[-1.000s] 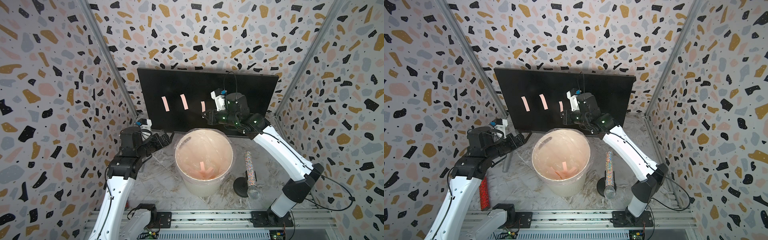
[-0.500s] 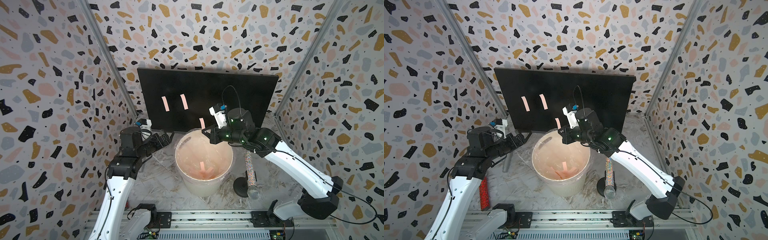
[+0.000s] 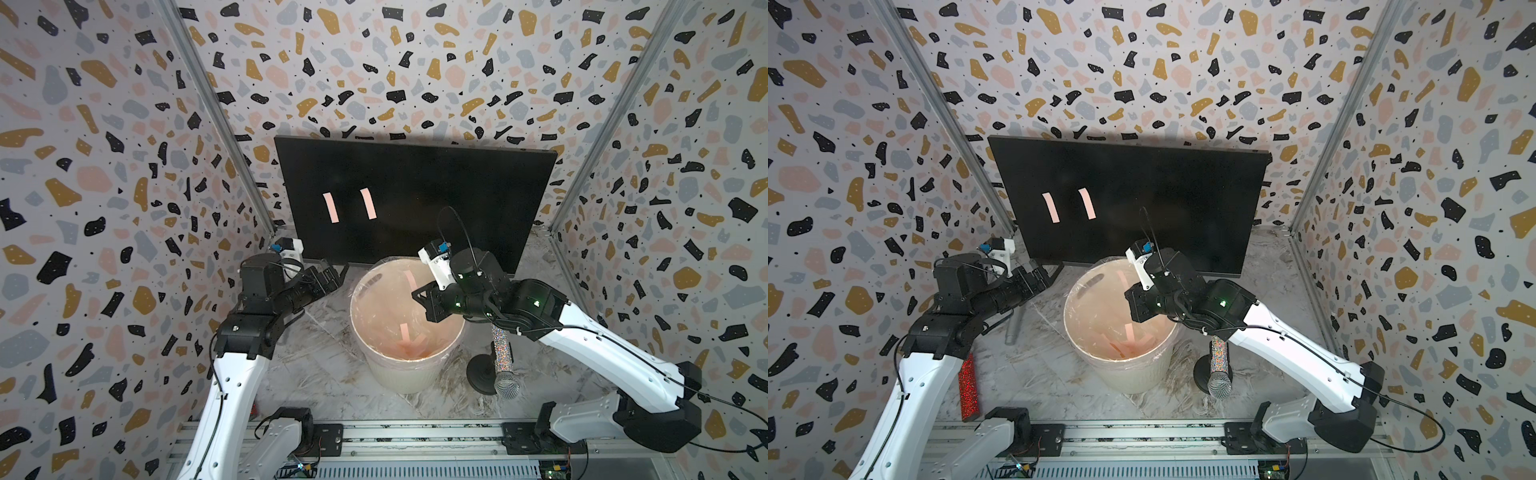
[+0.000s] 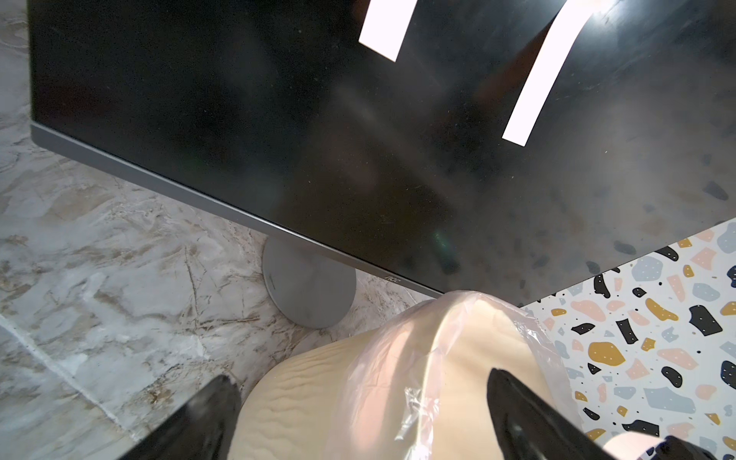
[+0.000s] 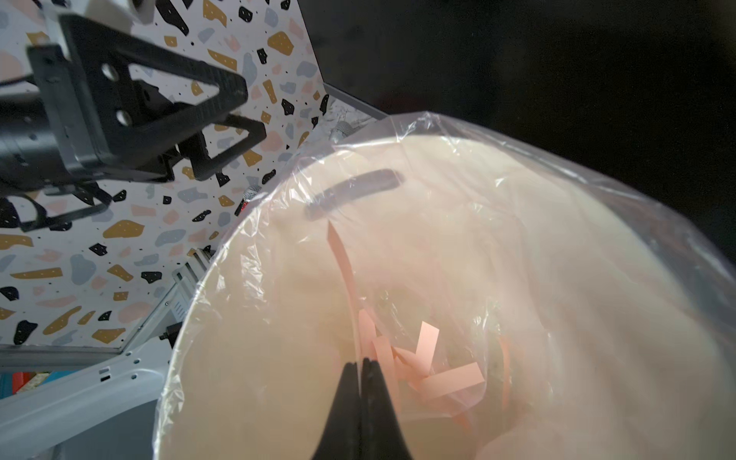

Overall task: Remove the sticky note from the monitor
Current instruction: Place the sticky note in the trash bin.

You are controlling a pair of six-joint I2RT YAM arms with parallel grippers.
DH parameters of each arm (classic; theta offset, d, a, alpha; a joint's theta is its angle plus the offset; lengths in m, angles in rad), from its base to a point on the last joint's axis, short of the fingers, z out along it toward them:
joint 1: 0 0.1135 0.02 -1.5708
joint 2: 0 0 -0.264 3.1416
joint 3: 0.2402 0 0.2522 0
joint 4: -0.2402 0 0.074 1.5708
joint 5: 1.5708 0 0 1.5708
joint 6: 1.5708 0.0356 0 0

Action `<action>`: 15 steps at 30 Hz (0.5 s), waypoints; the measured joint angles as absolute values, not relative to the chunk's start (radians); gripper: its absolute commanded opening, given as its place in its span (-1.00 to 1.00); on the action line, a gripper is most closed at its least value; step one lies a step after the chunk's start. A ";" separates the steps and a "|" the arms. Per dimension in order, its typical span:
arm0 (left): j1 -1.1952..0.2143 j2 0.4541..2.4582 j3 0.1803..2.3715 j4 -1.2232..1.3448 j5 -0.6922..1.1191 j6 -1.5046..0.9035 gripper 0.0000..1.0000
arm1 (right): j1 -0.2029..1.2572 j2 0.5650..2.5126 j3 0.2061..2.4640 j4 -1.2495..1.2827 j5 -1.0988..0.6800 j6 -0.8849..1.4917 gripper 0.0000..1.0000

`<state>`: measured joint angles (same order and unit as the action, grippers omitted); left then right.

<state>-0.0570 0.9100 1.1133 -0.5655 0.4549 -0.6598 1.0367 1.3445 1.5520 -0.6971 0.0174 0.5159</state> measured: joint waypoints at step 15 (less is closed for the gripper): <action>-0.054 0.926 1.113 -0.559 0.421 -0.693 0.99 | 1.112 1.345 1.505 -0.786 0.137 0.516 -0.77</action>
